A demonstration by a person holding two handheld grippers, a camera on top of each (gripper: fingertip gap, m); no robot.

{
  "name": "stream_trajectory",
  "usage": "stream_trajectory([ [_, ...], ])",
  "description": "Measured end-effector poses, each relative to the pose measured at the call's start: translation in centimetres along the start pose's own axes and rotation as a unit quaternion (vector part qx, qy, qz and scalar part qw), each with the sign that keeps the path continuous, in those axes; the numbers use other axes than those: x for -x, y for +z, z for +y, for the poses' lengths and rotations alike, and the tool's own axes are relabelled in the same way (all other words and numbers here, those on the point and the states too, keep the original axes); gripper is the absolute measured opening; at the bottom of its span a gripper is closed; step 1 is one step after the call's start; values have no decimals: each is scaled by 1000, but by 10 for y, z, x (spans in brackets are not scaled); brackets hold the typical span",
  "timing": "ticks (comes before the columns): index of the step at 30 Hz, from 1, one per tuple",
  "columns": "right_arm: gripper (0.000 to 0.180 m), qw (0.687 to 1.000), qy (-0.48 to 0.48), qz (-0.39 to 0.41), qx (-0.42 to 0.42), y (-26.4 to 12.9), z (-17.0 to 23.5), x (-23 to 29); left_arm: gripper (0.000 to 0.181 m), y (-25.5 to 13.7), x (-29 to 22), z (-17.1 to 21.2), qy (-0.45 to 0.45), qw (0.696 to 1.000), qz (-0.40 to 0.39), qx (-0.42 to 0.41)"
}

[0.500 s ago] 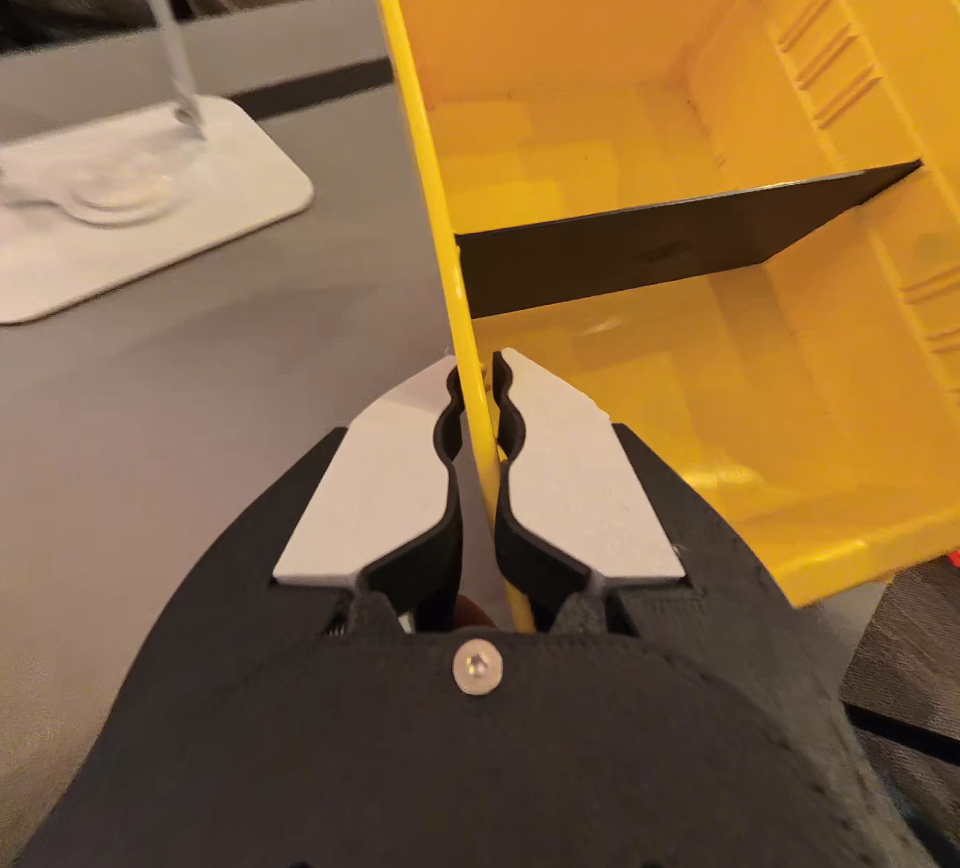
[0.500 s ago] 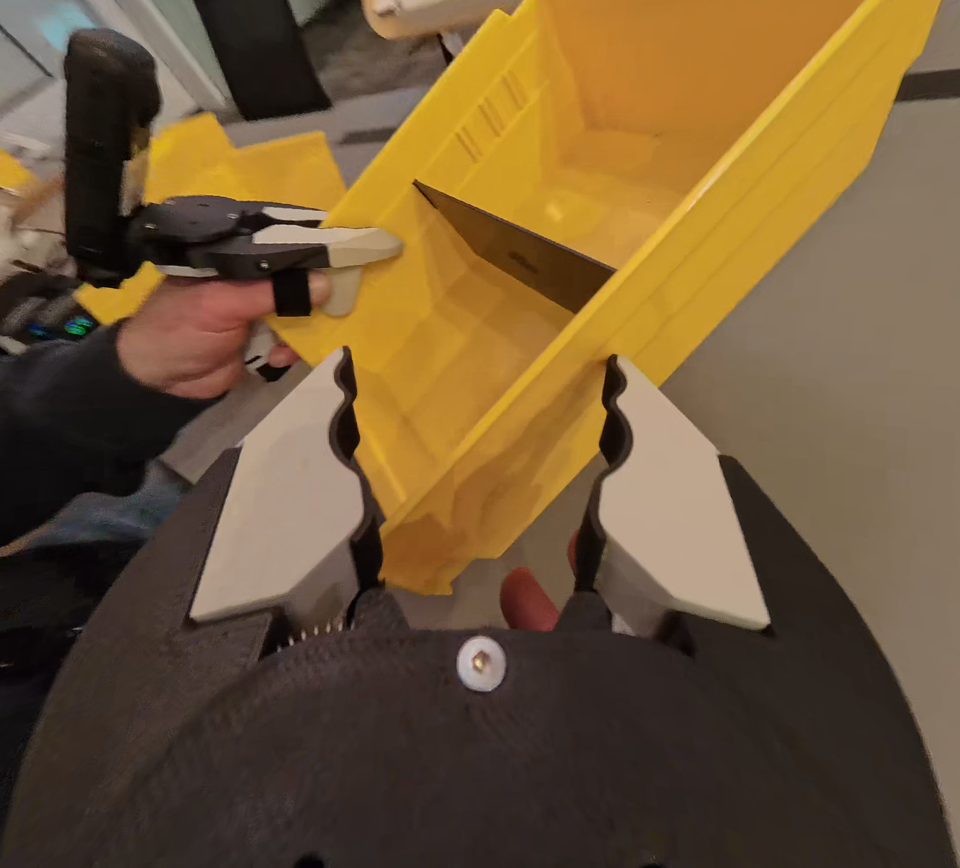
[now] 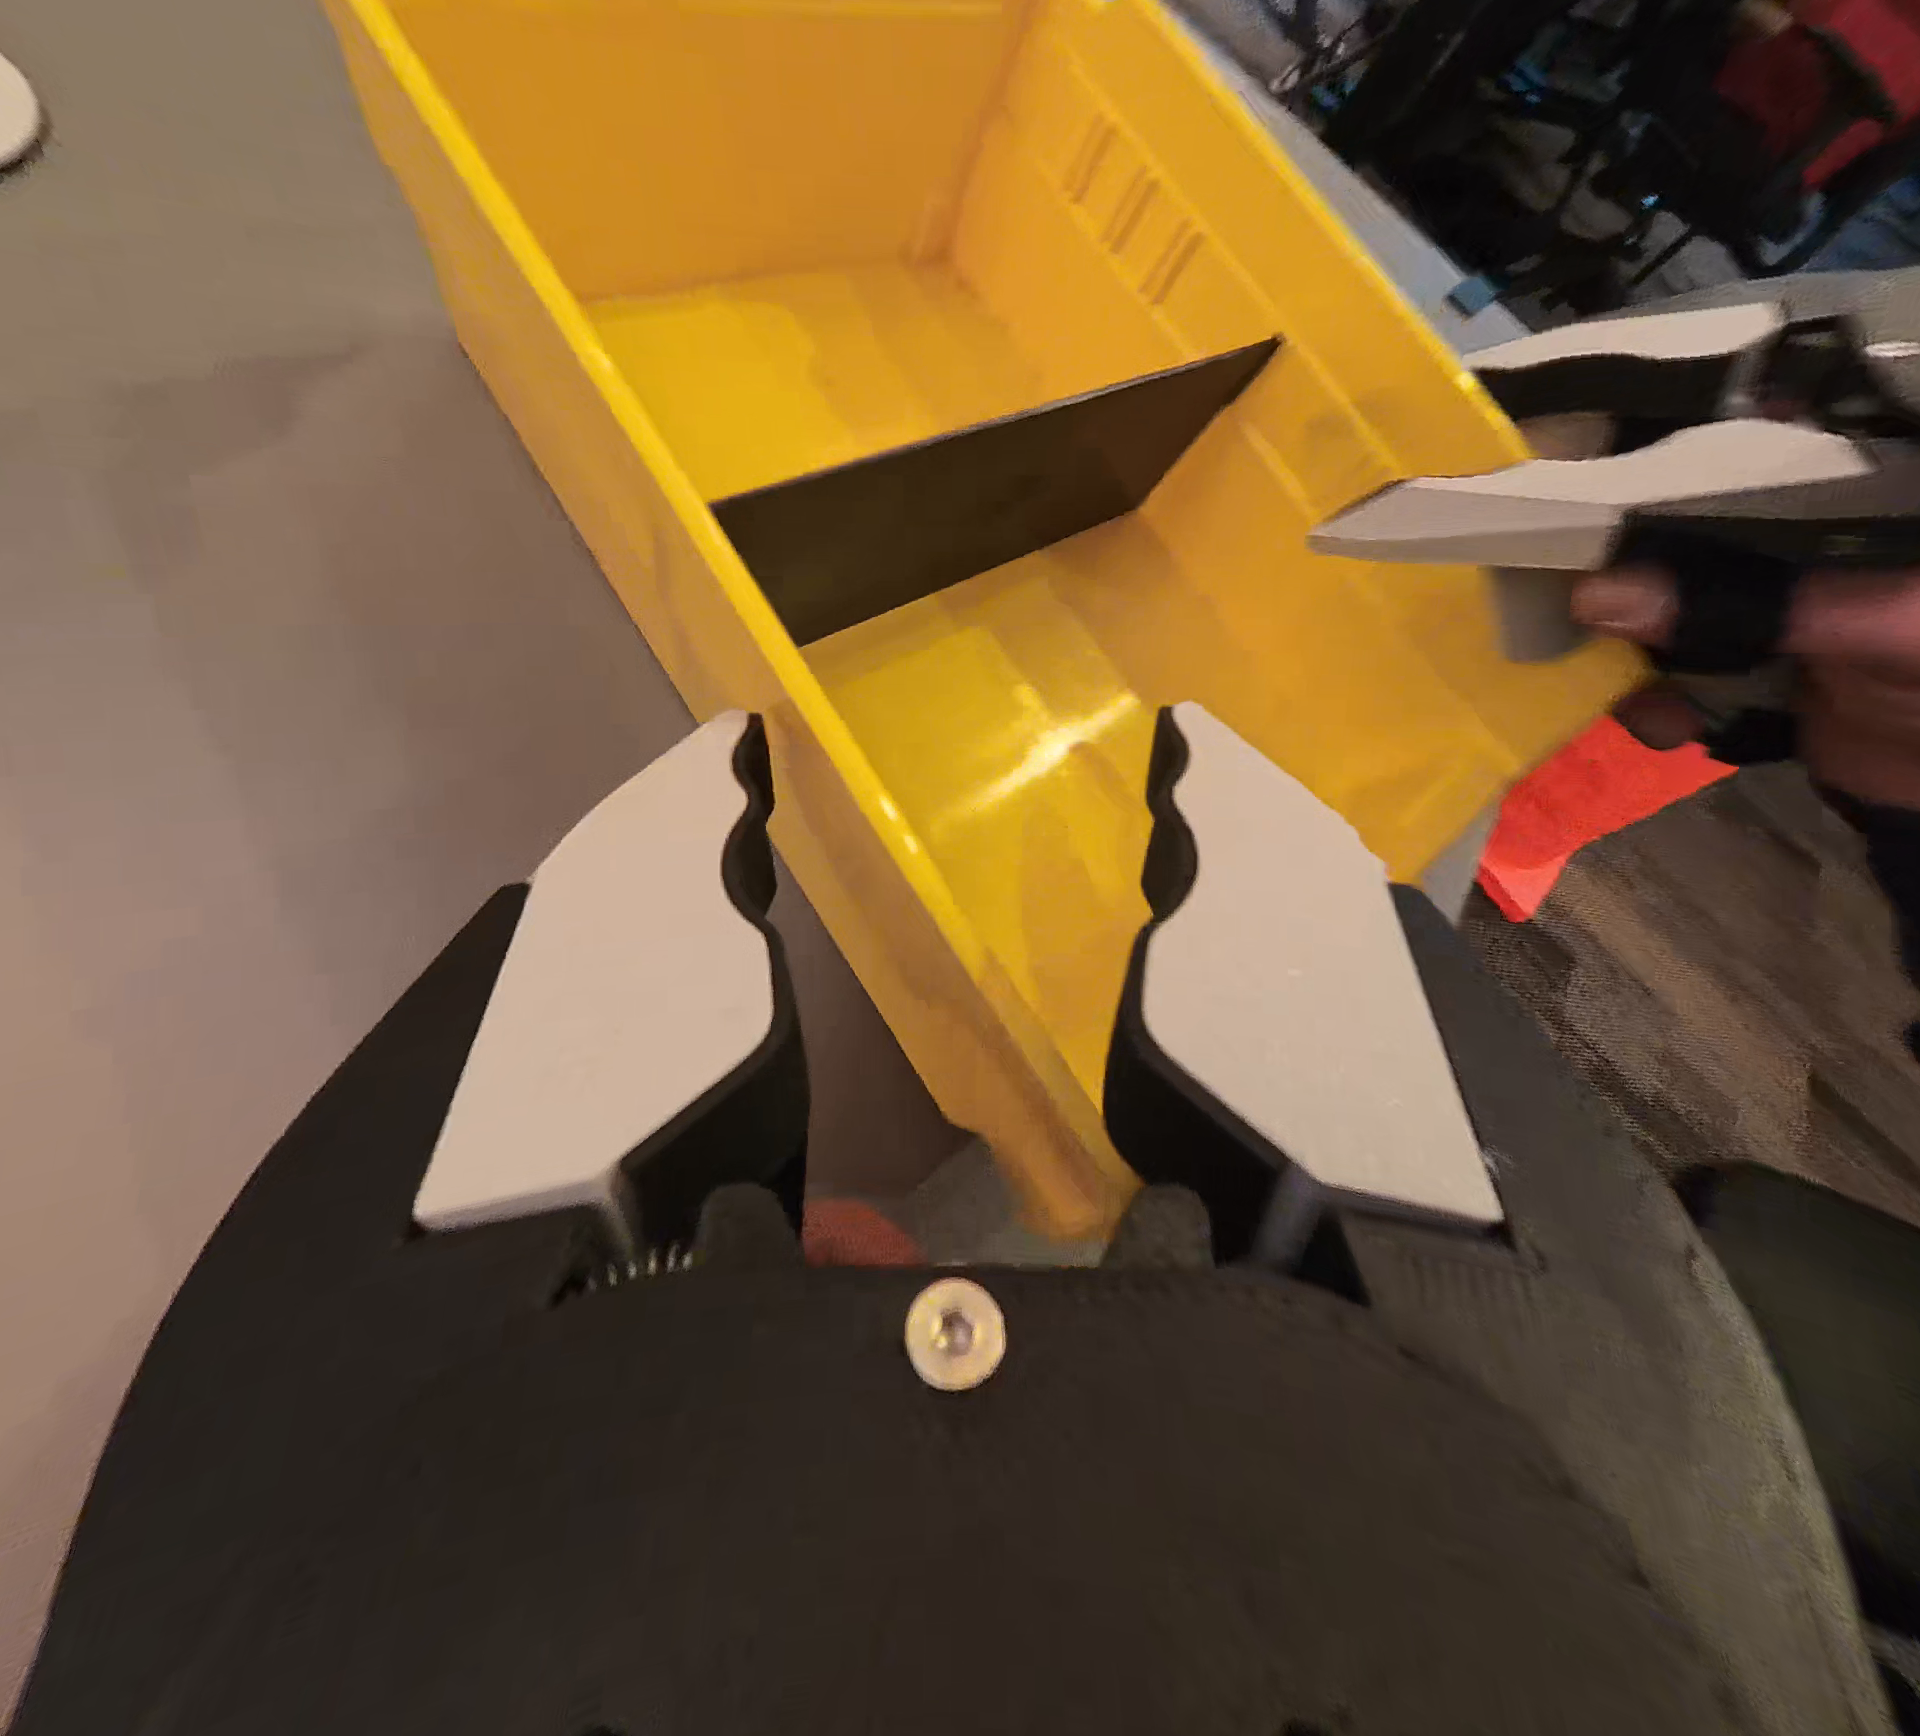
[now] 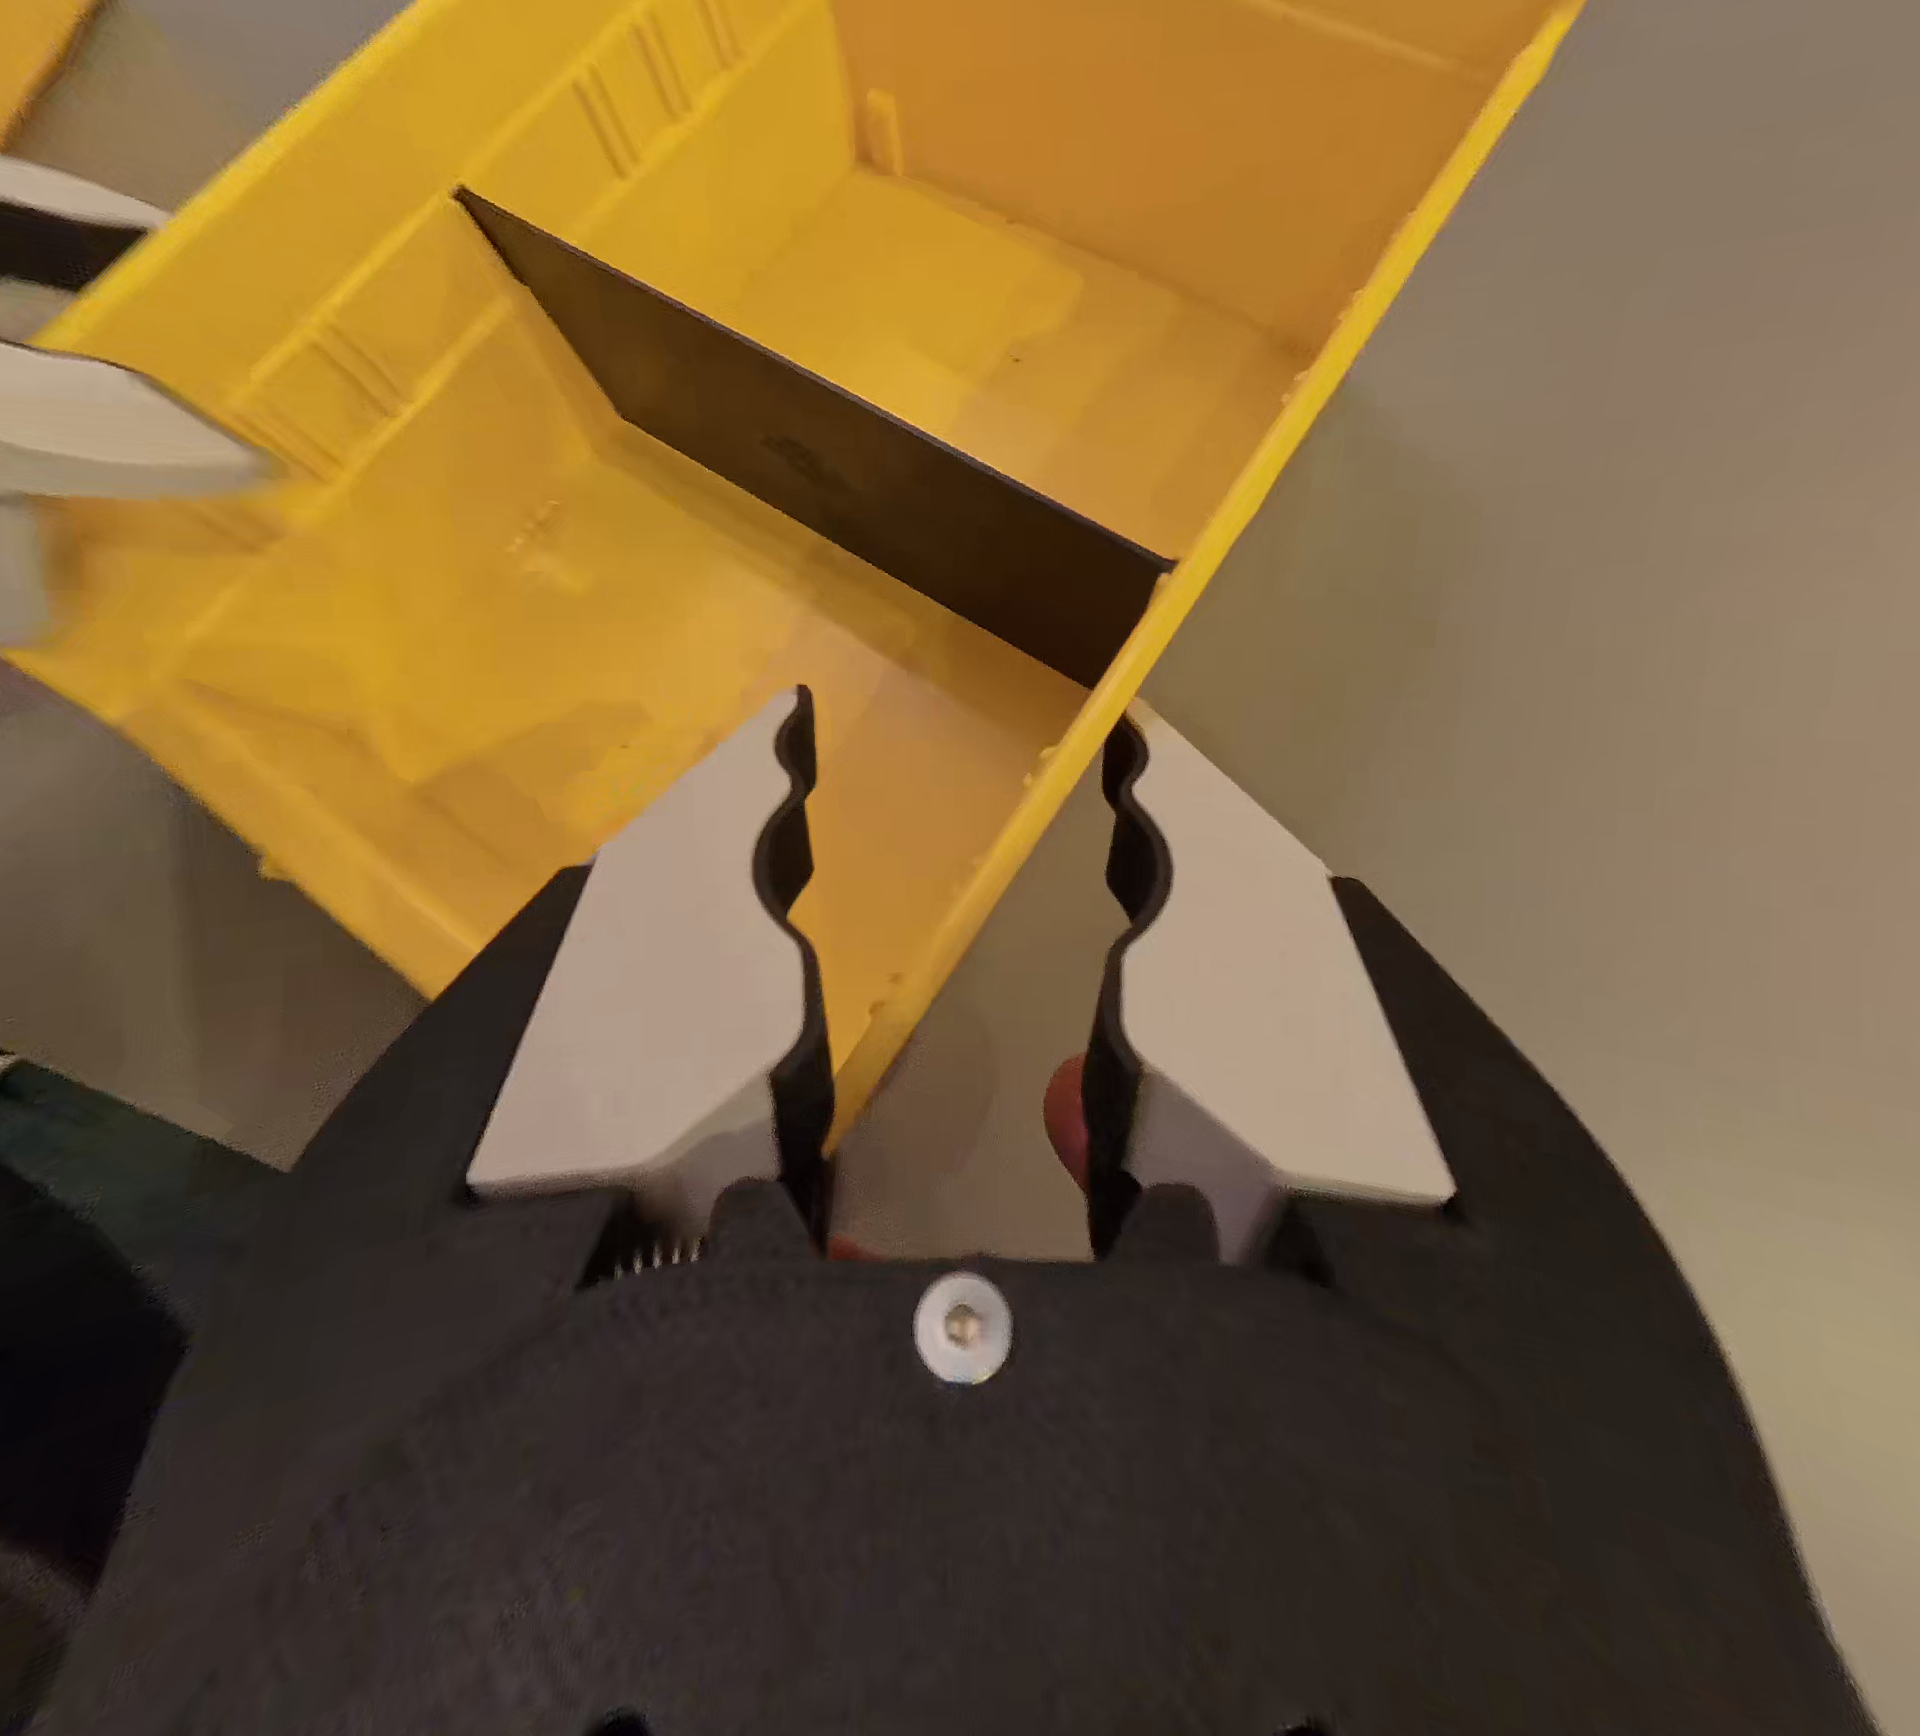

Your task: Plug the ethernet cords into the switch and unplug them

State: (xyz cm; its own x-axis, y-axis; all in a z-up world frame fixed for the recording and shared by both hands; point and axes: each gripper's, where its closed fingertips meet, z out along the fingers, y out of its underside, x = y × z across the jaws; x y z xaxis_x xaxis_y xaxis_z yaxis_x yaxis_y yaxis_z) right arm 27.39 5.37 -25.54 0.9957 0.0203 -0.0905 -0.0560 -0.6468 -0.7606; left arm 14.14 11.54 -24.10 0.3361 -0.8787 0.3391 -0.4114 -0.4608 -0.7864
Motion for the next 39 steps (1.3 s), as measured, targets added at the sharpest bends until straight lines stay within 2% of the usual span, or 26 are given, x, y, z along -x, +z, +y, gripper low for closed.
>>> stream_trajectory([
  [4, 38, 998, -43, 46, 24, 1, 0, -15, 69, -74, 1, -13, 28, 999, -4, -27],
  [6, 33, 997, -53, 55, 32, 1, 1, -23, 66, -129, 35, -14, 59, 995, -73, -36],
  [8, 27, 996, -61, 60, 40, 0, 3, -31, 65, -191, 93, -5, 69, 983, -171, -24],
  [12, 17, 990, -90, 88, 58, -5, 8, -52, 71, -321, 217, 46, 24, 928, -371, 29],
  [15, 12, 989, -94, 95, 65, -9, 10, -67, 74, -377, 275, 105, -18, 891, -444, 95],
  [17, 11, 989, -96, 91, 66, -11, 11, -73, 65, -383, 290, 144, -52, 887, -436, 141],
  [18, 10, 990, -94, 88, 65, -12, 12, -76, 65, -384, 296, 157, -64, 886, -435, 150],
  [19, 10, 990, -91, 86, 63, -14, 12, -79, 56, -380, 298, 163, -80, 893, -420, 139],
  [21, 9, 991, -85, 86, 61, -17, 14, -86, 14, -373, 298, 170, -105, 907, -392, 116],
  [22, 10, 990, -86, 90, 61, -18, 15, -90, 6, -372, 301, 170, -106, 908, -390, 110],
  [26, 10, 989, -80, 111, 59, -24, 17, -113, 5, -380, 307, 173, -117, 913, -380, 98],
  [39, 14, 981, -69, 166, 70, -44, 26, -181, 5, -451, 319, 214, -156, 900, -399, 75],
])
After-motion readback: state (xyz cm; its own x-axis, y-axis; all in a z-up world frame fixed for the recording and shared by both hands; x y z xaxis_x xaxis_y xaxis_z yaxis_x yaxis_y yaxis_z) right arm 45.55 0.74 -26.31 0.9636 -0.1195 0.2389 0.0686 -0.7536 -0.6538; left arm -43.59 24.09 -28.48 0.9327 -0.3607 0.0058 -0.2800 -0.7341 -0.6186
